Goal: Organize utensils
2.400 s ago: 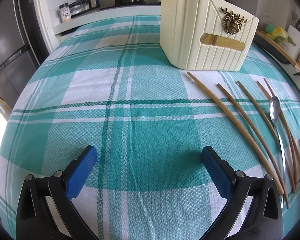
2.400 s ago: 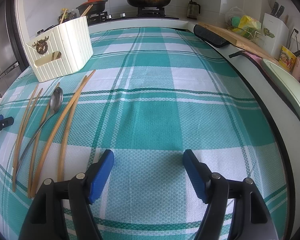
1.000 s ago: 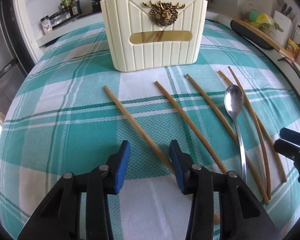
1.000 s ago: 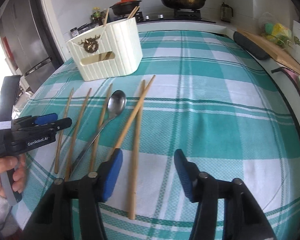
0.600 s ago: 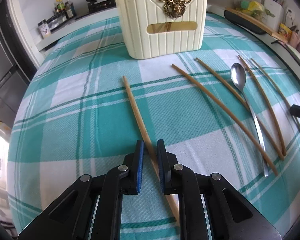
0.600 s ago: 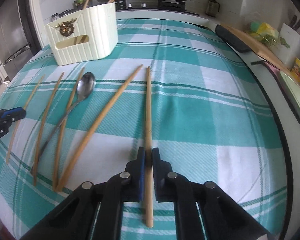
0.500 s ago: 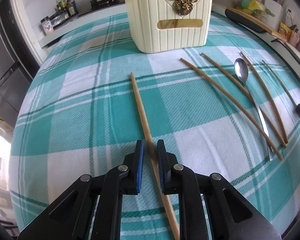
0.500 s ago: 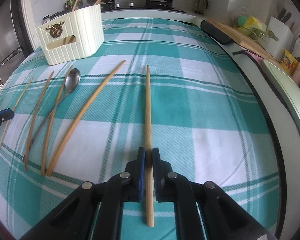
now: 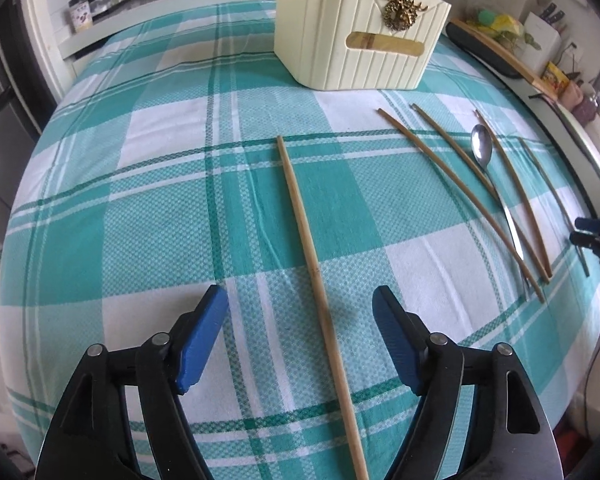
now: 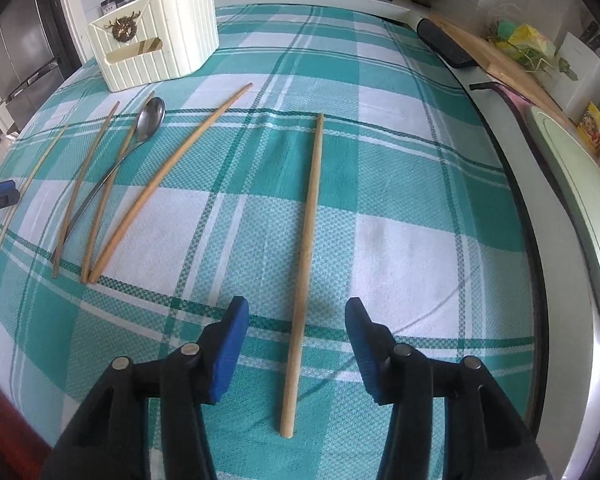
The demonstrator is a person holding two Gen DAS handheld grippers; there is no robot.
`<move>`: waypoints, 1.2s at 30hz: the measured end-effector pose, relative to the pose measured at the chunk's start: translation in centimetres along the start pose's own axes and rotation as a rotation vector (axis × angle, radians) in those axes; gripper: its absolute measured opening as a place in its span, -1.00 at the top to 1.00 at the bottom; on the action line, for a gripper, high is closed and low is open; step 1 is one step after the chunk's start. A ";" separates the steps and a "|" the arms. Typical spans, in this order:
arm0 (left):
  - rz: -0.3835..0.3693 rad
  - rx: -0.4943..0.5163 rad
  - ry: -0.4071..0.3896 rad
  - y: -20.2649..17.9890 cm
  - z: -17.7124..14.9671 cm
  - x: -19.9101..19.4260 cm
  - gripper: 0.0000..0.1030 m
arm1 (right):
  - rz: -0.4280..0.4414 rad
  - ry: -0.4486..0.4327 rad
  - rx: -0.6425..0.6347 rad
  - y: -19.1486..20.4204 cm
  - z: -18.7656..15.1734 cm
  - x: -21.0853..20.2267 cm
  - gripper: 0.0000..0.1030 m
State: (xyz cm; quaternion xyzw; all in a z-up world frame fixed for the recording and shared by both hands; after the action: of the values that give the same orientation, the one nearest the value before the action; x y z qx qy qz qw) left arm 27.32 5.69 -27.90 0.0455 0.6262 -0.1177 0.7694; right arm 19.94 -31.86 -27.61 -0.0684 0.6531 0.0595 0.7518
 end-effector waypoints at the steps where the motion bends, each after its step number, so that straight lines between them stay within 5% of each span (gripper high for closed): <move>1: 0.029 0.020 0.004 0.0 0.4 0.2 -0.52 | 0.013 0.020 0.001 -0.2 0.4 0.3 0.01; 8: 0.046 0.059 0.049 0.3 4.2 1.2 -0.43 | 0.066 0.050 0.019 -1.1 5.4 1.3 -0.01; 11: 0.046 0.034 0.034 0.8 6.0 1.3 0.04 | 0.053 0.029 0.022 -1.2 8.6 1.6 0.13; 12: 0.056 0.031 0.018 1.0 6.4 1.3 0.42 | 0.038 0.034 0.025 -1.3 9.6 1.9 0.47; 14: 0.062 0.029 -0.002 1.0 7.0 1.4 0.76 | 0.029 0.033 0.041 -1.6 11.3 2.0 0.87; 15: 0.061 0.019 -0.009 1.0 7.1 1.5 0.87 | 0.023 0.036 0.047 -1.7 11.9 2.2 0.87; 19: 0.016 -0.039 -0.062 1.7 7.0 -0.3 0.92 | 0.057 -0.021 0.088 -1.7 13.0 0.7 0.87; 26: -0.087 -0.039 -0.318 1.5 5.6 -11.2 0.92 | 0.168 -0.333 0.014 1.4 10.6 -12.2 0.87; 36: -0.163 -0.033 -0.538 0.5 4.7 -20.5 0.92 | 0.152 -0.537 -0.078 5.2 8.8 -21.4 0.87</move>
State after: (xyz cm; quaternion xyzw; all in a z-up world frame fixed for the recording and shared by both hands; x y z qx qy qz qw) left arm 28.09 7.67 -6.92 -0.0503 0.4031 -0.1770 0.8965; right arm 24.55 -25.19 -5.39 -0.0299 0.4308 0.1571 0.8882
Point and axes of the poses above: each gripper's, at about its wrist camera, not at the fingertips, and x roughly the way its jaws point, y to its left, z to its top, the point moved 9 cm from there along x, roughly the way its jaws point, and after that the axes turned 14 degrees about y, right-handed, at the moved point
